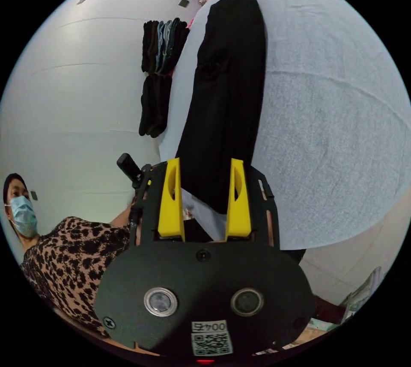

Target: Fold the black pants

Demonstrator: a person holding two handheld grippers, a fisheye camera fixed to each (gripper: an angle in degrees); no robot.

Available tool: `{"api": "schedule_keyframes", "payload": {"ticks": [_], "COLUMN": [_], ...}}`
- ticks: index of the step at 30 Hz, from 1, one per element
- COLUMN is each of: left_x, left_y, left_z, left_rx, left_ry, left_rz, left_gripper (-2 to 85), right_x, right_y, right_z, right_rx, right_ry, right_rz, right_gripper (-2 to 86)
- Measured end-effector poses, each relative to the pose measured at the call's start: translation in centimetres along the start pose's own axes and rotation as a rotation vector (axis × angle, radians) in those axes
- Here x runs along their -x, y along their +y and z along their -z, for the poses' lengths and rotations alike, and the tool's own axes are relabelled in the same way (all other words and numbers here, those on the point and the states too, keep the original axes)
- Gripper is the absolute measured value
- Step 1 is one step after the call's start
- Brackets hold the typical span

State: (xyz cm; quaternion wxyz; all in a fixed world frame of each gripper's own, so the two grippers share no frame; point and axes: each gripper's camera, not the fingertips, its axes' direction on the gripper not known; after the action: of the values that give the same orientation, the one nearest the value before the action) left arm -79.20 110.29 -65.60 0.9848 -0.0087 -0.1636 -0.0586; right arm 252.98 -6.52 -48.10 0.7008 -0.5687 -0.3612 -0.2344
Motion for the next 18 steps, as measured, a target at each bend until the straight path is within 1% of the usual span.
{"api": "schedule_keyframes", "payload": {"ticks": [3, 5, 7, 9, 12, 13, 14, 16, 18], "left_x": [1.5, 2.9, 3.2, 3.3, 5.6, 7.2, 8.9, 11.0, 11.0], "left_y": [-1.3, -2.2, -3.1, -3.7, -3.0, -1.9, -0.6, 0.9, 0.6], "left_z": [-2.8, -4.3, -4.5, -4.3, -5.6, -6.9, -8.3, -9.0, -9.0], "left_rx": [0.065, 0.052, 0.034, 0.040, 0.101, 0.123, 0.118, 0.042, 0.026], "left_ry": [0.061, 0.161, 0.222, 0.223, 0.274, 0.305, 0.369, 0.481, 0.484], "left_rz": [-0.006, 0.033, 0.056, 0.085, 0.217, 0.293, 0.367, 0.467, 0.469], "left_gripper": [13.1, 12.1, 10.1, 7.8, 5.2, 4.5, 4.0, 3.4, 3.0], "right_x": [-0.5, -0.6, -0.4, 0.0, 0.3, 0.4, 0.7, 1.4, 2.5], "right_y": [0.6, 1.1, 1.4, 1.7, 2.3, 2.7, 3.1, 3.8, 4.5], "right_z": [0.3, 0.6, 1.1, 1.6, 2.8, 3.4, 3.9, 4.5, 4.8], "right_rx": [0.012, 0.015, 0.008, 0.004, -0.006, -0.012, -0.016, -0.013, -0.001], "right_ry": [-0.039, -0.061, -0.071, -0.071, -0.085, -0.088, -0.089, -0.075, -0.040], "right_rz": [-0.032, -0.049, -0.052, -0.046, -0.033, -0.022, -0.008, 0.027, 0.078], "right_gripper": [15.8, 15.6, 15.6, 15.6, 15.7, 15.7, 15.8, 16.2, 16.5]}}
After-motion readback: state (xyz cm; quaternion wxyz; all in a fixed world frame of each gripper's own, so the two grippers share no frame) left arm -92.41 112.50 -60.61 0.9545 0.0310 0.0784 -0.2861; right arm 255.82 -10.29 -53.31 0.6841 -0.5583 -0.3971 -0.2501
